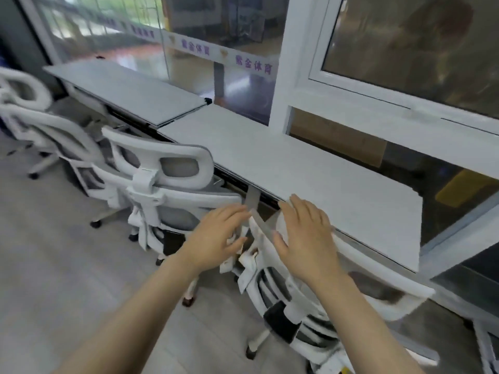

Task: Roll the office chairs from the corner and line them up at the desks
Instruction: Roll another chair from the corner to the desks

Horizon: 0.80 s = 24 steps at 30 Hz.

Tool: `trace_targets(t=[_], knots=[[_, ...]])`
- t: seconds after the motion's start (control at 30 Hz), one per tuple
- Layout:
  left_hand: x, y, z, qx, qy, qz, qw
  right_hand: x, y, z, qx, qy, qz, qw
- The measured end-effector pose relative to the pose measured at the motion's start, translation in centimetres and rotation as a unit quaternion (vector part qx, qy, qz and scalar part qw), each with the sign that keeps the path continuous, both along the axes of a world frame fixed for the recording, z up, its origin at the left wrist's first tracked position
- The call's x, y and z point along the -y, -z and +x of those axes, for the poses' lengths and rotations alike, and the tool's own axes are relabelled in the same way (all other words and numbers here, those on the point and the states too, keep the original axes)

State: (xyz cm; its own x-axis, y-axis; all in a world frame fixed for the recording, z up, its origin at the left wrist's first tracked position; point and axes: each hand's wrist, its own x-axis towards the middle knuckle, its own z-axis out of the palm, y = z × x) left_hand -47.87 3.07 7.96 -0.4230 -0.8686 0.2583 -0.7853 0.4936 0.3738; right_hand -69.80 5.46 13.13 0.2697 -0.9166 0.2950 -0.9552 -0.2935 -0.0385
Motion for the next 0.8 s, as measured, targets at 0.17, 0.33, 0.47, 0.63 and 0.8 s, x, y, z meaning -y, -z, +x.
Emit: trace_targets(t=[0.17,0.33,0.47,0.63,0.8], knots=[[-5.0,0.1,10.8,0.028,-0.142,0.029,0.989,1.4,0.9,8.5,0.014,-0.078,0.054,0.995],[-13.4,0.6,23.7,0.031,-0.285,0.061,0.956,-0.1,1.6,21.4,0.021,-0.175,0.081,0.981],[-22.4,1.4,34.2,0.023,-0.372,0.076,0.925,-3.5,2.2,33.0,0.042,-0.25,0.097,0.963],[-35.1,0.7,45.9,0.027,-0.499,0.078,0.863,-8.8,3.0,47.6,0.043,-0.342,0.113,0.932],[-47.8,0.5,55.1,0.017,-0.624,0.086,0.776,-14.4,3.0,61.5,0.041,-0.419,0.136,0.897]])
